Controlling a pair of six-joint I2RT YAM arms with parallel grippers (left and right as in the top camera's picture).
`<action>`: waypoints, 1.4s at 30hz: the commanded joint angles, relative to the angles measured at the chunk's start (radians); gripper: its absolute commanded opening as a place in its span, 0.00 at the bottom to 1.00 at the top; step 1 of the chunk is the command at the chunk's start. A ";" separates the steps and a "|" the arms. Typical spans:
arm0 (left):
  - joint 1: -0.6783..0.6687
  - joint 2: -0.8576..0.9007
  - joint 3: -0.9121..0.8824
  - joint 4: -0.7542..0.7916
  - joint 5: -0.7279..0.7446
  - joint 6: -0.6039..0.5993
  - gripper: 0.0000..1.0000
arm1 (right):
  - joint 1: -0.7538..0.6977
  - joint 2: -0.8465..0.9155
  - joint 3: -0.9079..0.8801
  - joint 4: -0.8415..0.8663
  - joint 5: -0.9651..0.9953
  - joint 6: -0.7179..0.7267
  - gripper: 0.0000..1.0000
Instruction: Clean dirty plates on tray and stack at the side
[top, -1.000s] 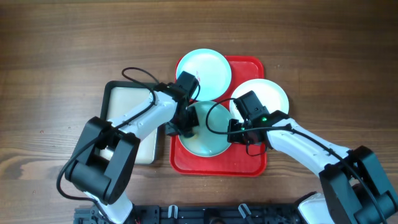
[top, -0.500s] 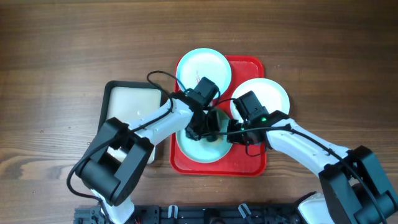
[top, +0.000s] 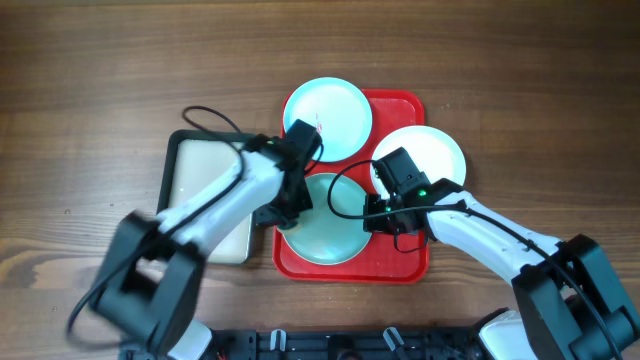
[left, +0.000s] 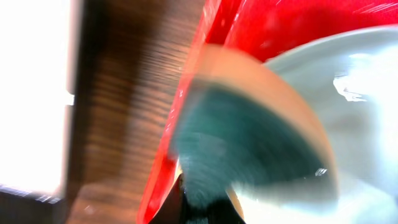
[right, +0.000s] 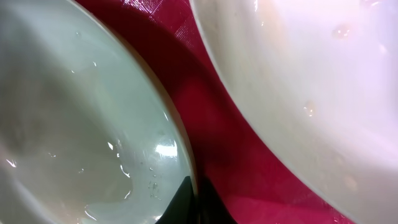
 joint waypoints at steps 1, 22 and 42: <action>0.058 -0.190 0.010 -0.039 -0.062 -0.019 0.04 | -0.009 0.009 -0.001 0.000 0.040 -0.077 0.05; 0.334 -0.281 -0.208 0.076 -0.030 0.136 0.49 | 0.119 -0.292 0.152 -0.335 0.463 -0.058 0.04; 0.333 -0.637 -0.199 0.028 -0.005 0.158 1.00 | 0.480 -0.295 0.303 -0.415 1.127 -0.146 0.05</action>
